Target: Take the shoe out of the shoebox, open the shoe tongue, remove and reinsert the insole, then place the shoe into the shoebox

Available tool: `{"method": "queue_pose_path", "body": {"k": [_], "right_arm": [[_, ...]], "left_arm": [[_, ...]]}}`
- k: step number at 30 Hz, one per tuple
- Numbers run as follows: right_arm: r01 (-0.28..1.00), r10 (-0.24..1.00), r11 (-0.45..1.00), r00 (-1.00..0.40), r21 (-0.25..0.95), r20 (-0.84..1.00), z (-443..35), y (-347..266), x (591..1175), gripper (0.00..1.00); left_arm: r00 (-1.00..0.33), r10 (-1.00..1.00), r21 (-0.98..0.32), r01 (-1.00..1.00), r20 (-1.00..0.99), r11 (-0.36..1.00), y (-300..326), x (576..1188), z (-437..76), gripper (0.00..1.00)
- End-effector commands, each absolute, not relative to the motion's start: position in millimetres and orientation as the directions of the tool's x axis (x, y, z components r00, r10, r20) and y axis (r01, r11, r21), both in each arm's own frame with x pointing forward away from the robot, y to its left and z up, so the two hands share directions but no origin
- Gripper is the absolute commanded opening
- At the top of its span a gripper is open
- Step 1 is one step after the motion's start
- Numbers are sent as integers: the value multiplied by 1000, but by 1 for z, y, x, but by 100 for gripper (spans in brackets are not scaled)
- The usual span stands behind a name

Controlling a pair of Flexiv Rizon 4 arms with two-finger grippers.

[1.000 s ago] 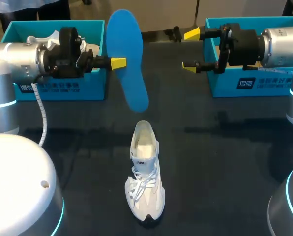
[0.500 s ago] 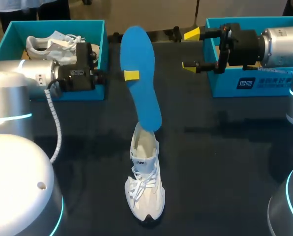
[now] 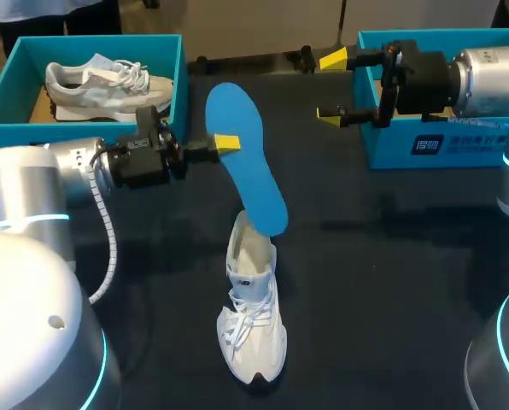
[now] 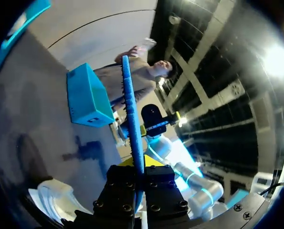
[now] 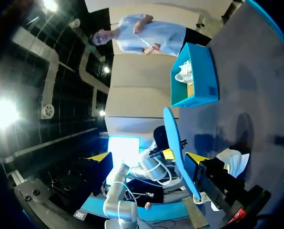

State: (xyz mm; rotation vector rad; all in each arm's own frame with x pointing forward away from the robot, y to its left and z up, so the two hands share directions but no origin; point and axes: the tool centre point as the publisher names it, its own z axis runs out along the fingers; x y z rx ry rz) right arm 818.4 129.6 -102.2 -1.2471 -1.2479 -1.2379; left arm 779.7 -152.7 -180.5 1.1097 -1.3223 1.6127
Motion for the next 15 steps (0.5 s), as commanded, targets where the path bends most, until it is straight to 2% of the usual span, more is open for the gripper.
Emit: {"method": "queue_pose_path", "body": {"k": [1, 4, 8, 15], "right_arm": [[999, 42, -33, -32, 33, 999, -102, 131, 818, 100], [999, 80, -22, -36, 38, 996, -102, 127, 820, 100], [998, 189, 9, -61, 61, 980, -96, 123, 820, 100], [995, 444, 39, -100, 93, 891, -74, 118, 817, 100]], "left_arm": [[-332, 19, -323, -927, 943, -189, -158, 784, -184, 0], [-321, 10, -314, -932, 947, -180, -159, 787, -185, 0], [-285, 7, -280, -945, 958, -172, -164, 791, -188, 0], [-250, -4, -248, -956, 968, -159, -174, 794, -192, 0]]}}
